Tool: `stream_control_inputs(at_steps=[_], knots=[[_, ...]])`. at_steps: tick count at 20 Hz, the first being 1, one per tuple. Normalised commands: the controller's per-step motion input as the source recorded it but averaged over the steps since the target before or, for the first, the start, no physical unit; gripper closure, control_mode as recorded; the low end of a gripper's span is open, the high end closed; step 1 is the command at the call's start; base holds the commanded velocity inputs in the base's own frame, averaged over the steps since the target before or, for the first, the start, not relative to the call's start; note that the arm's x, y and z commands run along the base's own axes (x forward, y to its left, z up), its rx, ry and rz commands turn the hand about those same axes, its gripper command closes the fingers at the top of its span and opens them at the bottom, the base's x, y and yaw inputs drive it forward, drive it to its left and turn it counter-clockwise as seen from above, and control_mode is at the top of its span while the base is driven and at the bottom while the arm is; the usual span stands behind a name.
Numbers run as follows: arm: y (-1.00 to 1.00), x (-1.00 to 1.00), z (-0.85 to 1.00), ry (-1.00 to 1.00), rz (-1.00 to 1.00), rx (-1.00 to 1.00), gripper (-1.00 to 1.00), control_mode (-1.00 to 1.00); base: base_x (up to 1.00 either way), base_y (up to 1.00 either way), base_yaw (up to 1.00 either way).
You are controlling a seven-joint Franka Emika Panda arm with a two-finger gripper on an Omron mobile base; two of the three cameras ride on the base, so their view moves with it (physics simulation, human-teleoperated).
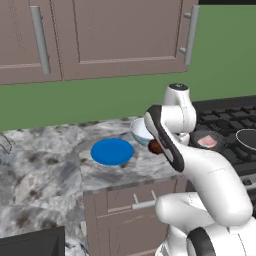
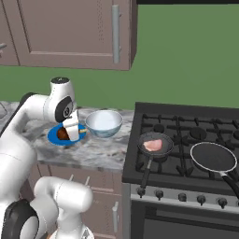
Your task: Place one of the steaks on the plate and the other in the bowl. Then place the bowl in the fridge.
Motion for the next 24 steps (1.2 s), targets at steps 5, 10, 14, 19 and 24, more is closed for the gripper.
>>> stream_control_inputs(at_steps=[5, 10, 14, 19, 24], knots=[[-0.1, 1.0, -0.06, 0.0, 0.03, 0.0, 1.0, -1.0, 0.0, 0.0, 0.0], [-0.06, 0.58, -0.18, -0.16, 0.15, 0.0, 1.0, -1.0, 0.0, 0.0, 0.0], [-0.19, 0.15, -0.23, -0.09, 0.08, -0.14, 1.0, -1.0, 0.0, 0.0, 0.0], [-0.14, 0.05, -0.16, -0.16, 0.09, -0.14, 1.0, -1.0, 0.0, 0.0, 0.0], [-0.12, 0.31, 0.05, -0.18, 0.15, -0.02, 1.0, -1.0, 0.0, 0.0, 0.0]])
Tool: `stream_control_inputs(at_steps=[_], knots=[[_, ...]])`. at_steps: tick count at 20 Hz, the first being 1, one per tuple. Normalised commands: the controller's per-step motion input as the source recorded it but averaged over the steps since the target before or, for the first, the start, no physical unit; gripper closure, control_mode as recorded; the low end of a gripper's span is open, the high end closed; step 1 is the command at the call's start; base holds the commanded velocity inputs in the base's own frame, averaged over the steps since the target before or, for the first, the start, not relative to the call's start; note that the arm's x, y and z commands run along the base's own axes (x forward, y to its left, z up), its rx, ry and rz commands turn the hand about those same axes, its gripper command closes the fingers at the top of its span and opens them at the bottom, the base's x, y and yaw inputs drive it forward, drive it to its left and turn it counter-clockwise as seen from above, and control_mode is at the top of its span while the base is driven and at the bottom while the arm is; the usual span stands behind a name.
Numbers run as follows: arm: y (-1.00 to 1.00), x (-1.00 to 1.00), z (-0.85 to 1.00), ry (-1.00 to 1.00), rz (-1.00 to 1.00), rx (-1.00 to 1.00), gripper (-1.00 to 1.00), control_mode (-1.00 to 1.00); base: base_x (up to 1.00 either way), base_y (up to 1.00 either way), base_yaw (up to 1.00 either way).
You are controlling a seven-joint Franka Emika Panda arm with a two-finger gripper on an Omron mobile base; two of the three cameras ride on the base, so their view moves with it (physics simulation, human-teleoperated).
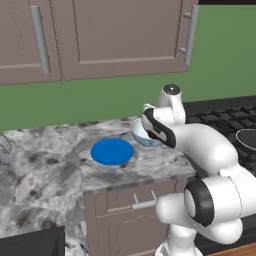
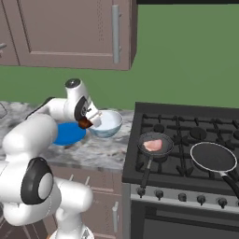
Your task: Place one of the steaks on the plate and the other in the bowl. Then place the bowl in the fridge.
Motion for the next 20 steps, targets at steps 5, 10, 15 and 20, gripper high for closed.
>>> stream_control_inputs(at_steps=[5, 10, 15, 20], knots=[[-0.06, 0.37, -0.02, -0.09, 0.13, -0.12, 1.0, -1.0, 0.0, 0.0, 0.0], [0.0, 0.41, 0.08, 0.09, 0.02, -0.09, 1.0, -1.0, 0.0, 0.0, 0.0], [0.0, 0.54, -0.09, 0.17, 0.0, -0.01, 1.0, -1.0, 0.0, 0.0, 0.0], [0.0, 0.45, -0.13, 0.04, 0.0, 0.0, 1.0, -1.0, 0.0, 0.0, 0.0]])
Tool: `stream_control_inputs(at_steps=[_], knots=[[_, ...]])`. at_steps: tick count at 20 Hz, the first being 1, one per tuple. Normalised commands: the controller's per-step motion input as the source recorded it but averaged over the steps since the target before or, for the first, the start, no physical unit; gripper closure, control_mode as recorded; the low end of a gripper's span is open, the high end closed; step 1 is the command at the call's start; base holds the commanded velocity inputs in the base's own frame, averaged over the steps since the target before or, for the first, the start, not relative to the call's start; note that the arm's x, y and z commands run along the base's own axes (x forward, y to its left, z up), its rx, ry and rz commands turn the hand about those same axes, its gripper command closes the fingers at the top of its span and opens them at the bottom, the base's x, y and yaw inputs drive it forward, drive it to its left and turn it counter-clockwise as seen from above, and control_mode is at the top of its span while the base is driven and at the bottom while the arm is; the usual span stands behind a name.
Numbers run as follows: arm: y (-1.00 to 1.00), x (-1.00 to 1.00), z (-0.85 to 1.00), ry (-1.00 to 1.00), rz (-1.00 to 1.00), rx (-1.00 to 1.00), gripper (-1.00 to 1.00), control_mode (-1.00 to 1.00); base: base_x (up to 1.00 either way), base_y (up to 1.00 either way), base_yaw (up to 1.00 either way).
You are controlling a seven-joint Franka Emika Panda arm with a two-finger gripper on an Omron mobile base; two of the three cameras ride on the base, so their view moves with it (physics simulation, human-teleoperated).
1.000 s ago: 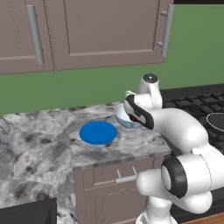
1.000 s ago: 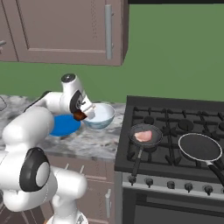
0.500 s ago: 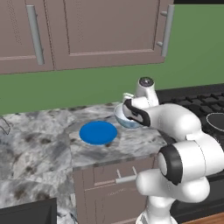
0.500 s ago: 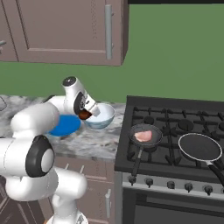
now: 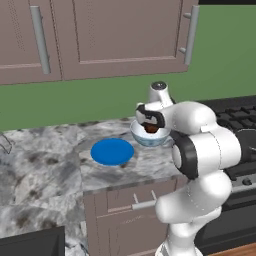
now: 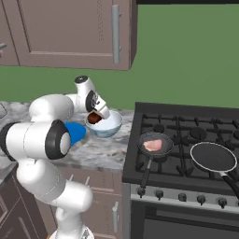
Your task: Place one of the steaks on the plate and the other in the bowl. Then place the bowl in the fridge.
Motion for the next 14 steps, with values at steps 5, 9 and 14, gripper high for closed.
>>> stream_control_inputs(at_steps=[5, 9, 14], knots=[[-0.01, 0.37, -0.37, 0.01, 0.0, -0.02, 1.0, -1.0, 0.0, 0.0, 0.0], [-0.1, 0.28, -0.36, 0.0, 0.0, -0.01, 1.0, -1.0, 0.0, 0.0, 0.0], [-0.08, 0.18, -0.21, 0.0, 0.01, -0.03, 1.0, -1.0, 0.0, 0.0, 0.0]])
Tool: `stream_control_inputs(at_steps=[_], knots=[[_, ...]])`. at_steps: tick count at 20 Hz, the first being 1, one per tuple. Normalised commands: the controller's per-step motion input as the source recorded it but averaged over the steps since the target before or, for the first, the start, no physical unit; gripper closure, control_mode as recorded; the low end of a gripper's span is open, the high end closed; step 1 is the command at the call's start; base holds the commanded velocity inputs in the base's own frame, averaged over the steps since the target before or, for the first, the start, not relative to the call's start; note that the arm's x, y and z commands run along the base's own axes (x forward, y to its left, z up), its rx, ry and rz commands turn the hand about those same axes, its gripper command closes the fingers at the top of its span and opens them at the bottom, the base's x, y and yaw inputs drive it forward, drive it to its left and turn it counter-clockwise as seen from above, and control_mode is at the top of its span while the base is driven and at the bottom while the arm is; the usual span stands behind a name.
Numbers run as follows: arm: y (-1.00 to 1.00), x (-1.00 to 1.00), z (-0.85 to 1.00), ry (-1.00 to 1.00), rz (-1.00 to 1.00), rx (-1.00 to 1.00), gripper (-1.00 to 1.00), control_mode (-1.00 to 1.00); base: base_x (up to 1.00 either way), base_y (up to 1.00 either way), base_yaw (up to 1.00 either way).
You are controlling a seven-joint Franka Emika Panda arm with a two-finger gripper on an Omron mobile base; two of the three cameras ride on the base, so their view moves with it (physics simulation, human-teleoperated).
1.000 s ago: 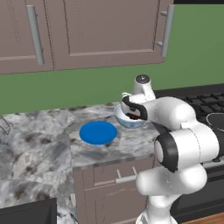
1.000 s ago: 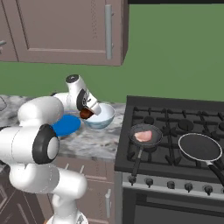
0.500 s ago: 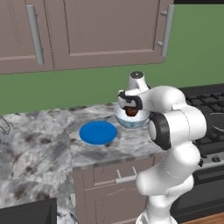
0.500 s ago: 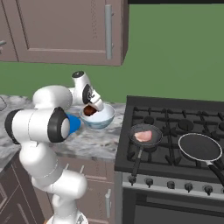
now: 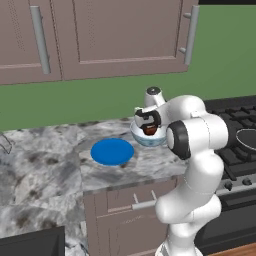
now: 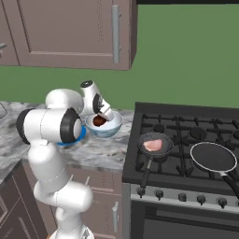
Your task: Place one of the steaks on the plate and the other in the bowl. Then place the bowl in the fridge.
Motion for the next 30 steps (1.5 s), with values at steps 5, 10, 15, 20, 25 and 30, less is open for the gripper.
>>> stream_control_inputs(at_steps=[5, 10, 15, 20, 25, 30], knots=[[0.0, 0.11, -0.1, 0.0, 0.03, 0.0, 1.0, -1.0, 0.0, 0.0, 0.0], [0.0, 0.16, -0.06, 0.0, 0.02, 0.0, 1.0, -1.0, 0.0, 0.0, 0.0], [0.0, 0.14, -0.08, 0.0, 0.02, 0.0, 1.0, -1.0, 0.0, 0.0, 0.0], [-0.02, 0.21, -0.21, 0.0, 0.02, 0.01, 1.0, -1.0, 0.0, 0.0, 0.0], [-0.01, 0.18, -0.25, 0.0, 0.01, 0.0, 1.0, -1.0, 0.0, 0.0, 0.0], [0.0, 0.04, -0.05, 0.0, 0.0, 0.0, -1.0, -1.0, 0.0, 0.0, 0.0]])
